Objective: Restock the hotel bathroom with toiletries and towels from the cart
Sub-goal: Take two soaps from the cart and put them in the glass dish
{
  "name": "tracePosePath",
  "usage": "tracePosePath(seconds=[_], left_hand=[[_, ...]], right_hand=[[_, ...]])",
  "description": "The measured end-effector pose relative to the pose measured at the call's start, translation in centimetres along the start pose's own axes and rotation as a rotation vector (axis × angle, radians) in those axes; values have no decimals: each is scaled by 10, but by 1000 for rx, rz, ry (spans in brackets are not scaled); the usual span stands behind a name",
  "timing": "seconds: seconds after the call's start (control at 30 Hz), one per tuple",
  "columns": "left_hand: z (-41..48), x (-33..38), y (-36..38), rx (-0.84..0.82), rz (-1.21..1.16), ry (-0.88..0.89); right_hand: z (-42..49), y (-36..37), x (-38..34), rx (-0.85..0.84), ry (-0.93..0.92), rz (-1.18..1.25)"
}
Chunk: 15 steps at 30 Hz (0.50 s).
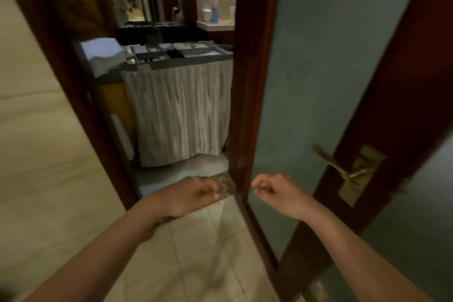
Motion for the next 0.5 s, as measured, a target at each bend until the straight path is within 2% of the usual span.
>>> tracePosePath(seconds=[0.17, 0.3, 0.43, 0.5], left_hand=[[34, -53, -53, 150, -95, -99], [77, -87, -93, 181, -125, -144], [125, -116, -144, 248, -27, -235], [147, -126, -162, 227, -85, -209]], right_hand=[[103, 20, -21, -135, -119, 69], [190, 16, -31, -197, -194, 96], [268, 1, -43, -239, -239, 186], [304, -5, -47, -257, -249, 226]])
Point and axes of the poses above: each hand's wrist, its own z-axis towards the middle knuckle, its own y-axis out of the palm, x = y × z, the point moved 9 cm from there along z, towards the middle knuckle, and after that the axes turned 1 degree about x, right-handed, at the moved point
